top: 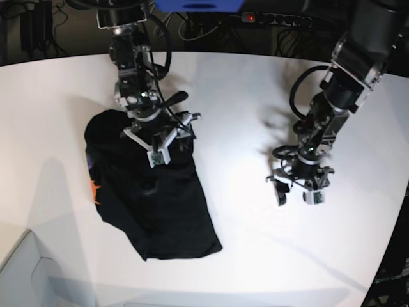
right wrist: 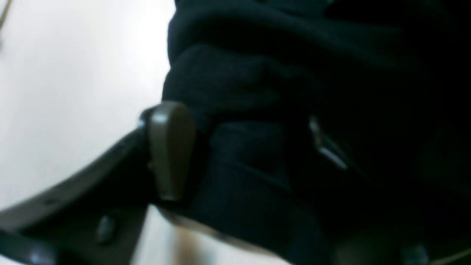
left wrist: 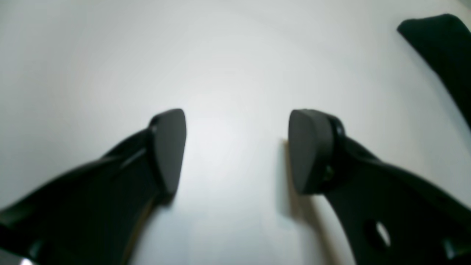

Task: Layout the t-shirt on the table in an organized manner, then fold the t-shirt properly
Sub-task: 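Drag the held shirt edge with the right gripper away from the left gripper, then move the left gripper to the bunched shirt and grasp a hem corner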

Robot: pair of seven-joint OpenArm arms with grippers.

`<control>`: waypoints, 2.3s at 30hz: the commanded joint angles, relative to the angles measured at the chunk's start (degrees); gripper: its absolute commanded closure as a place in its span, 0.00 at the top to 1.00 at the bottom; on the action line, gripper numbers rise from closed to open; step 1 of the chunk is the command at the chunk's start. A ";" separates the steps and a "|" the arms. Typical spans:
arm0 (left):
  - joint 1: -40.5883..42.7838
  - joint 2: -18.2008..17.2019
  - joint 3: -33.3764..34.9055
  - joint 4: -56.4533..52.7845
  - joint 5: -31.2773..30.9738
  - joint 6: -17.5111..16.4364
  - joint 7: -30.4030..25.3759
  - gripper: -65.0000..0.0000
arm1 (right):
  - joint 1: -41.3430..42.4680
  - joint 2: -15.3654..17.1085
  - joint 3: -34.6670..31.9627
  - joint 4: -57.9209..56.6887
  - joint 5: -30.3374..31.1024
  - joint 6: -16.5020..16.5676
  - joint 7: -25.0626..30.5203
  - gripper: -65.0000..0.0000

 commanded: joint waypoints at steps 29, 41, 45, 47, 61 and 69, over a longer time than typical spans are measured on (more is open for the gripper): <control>10.57 -6.64 -18.30 19.01 -0.71 0.34 5.76 0.65 | 2.68 -4.09 33.33 8.79 13.02 25.56 -1.18 0.09; 9.78 3.03 -18.30 28.33 -0.27 -0.01 14.73 0.65 | 1.89 -4.09 33.42 19.69 13.11 25.91 -10.68 0.59; 7.67 9.62 -18.12 27.19 -0.10 -0.10 16.84 0.65 | 1.71 -4.09 32.37 19.78 13.11 26.00 -10.68 0.59; 6.35 12.53 -18.12 22.70 -0.10 -0.10 17.63 0.65 | 1.71 -4.09 32.28 19.69 13.11 26.00 -10.68 0.59; -2.36 22.99 -11.70 1.51 9.22 -0.19 18.34 0.65 | 1.71 -4.09 32.28 19.78 13.11 26.00 -10.68 0.58; -1.83 20.70 -11.62 4.15 9.31 -0.19 18.34 0.09 | 2.15 -2.96 32.37 19.43 13.11 26.00 -10.68 0.58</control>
